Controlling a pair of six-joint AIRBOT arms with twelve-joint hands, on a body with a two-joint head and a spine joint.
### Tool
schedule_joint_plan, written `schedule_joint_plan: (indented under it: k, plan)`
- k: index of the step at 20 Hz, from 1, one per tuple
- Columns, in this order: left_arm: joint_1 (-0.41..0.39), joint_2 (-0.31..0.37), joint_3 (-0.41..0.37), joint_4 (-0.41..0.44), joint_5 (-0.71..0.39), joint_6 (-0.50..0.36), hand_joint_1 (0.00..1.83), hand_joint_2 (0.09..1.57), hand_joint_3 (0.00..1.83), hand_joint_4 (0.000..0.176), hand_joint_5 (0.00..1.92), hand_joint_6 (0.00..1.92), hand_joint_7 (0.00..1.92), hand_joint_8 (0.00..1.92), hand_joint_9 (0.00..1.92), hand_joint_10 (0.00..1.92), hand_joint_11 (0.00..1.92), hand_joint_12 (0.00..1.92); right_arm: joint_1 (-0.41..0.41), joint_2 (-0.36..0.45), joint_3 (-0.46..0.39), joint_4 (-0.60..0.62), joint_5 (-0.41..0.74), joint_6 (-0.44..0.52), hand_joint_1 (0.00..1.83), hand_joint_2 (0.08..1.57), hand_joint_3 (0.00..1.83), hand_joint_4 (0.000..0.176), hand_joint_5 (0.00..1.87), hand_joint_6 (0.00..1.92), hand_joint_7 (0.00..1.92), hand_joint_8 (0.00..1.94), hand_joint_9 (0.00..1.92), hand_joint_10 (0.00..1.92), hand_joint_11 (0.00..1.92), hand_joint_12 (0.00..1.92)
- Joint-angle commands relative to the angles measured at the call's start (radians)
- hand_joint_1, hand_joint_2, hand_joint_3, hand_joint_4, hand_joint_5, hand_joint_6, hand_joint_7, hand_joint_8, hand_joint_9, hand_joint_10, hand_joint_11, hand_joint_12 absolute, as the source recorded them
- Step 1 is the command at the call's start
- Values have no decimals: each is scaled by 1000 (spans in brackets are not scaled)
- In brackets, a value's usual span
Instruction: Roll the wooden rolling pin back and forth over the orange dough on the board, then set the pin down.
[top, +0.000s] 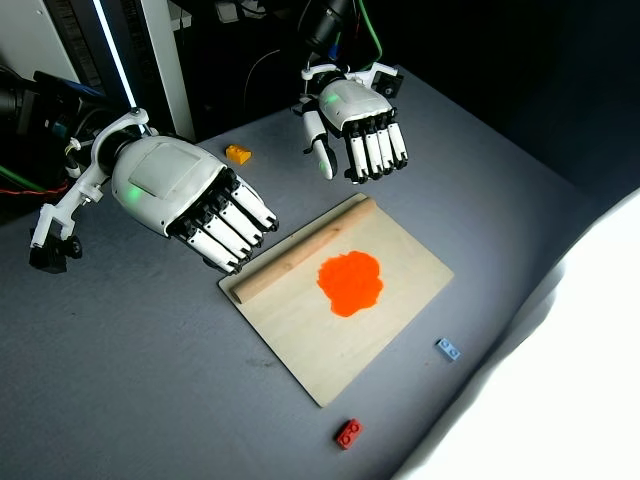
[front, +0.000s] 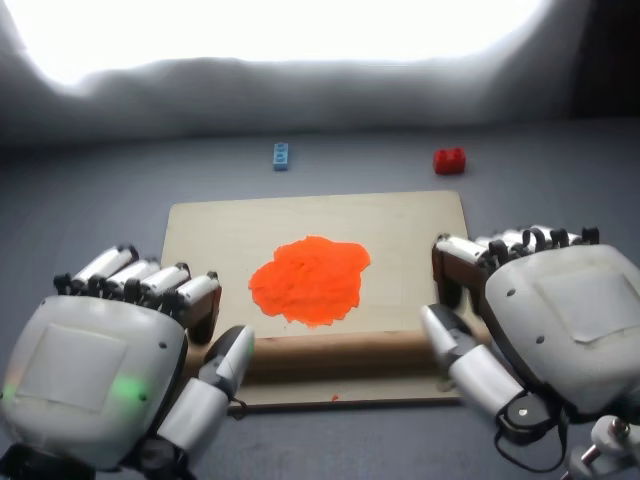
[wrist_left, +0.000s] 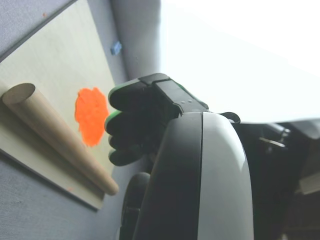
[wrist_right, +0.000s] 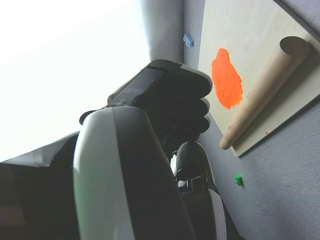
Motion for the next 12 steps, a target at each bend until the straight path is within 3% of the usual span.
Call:
schedule_joint_plan:
  k: [1,4,7,10,12]
  plan:
    - [-3,3,6,56,-111,6,0,1451,38,0,0,0,0,0,0,0,0,0,4,-1,-3,-99,95,2,0,1472,34,0,168,24,152,7,118,20,0,264]
    - [-1,5,6,46,-111,3,0,1420,16,0,0,0,0,0,0,0,0,0,11,-7,-3,-95,95,1,0,1439,11,0,153,12,143,1,119,16,0,287]
    - [5,4,1,22,-108,0,0,1392,2,0,0,0,0,0,0,0,0,0,17,-12,-3,-57,93,-3,0,1500,29,0,147,5,133,5,114,9,0,333]
    - [9,2,-1,7,-80,-4,0,1374,0,0,0,0,0,0,0,0,0,0,23,-27,-2,-22,91,-2,0,1518,13,0,105,3,95,3,66,2,0,115]
    - [9,1,6,7,-25,-9,0,1375,0,0,0,0,0,0,0,0,0,0,23,-44,-2,-21,98,6,0,1500,1,0,97,5,89,4,64,3,0,135]
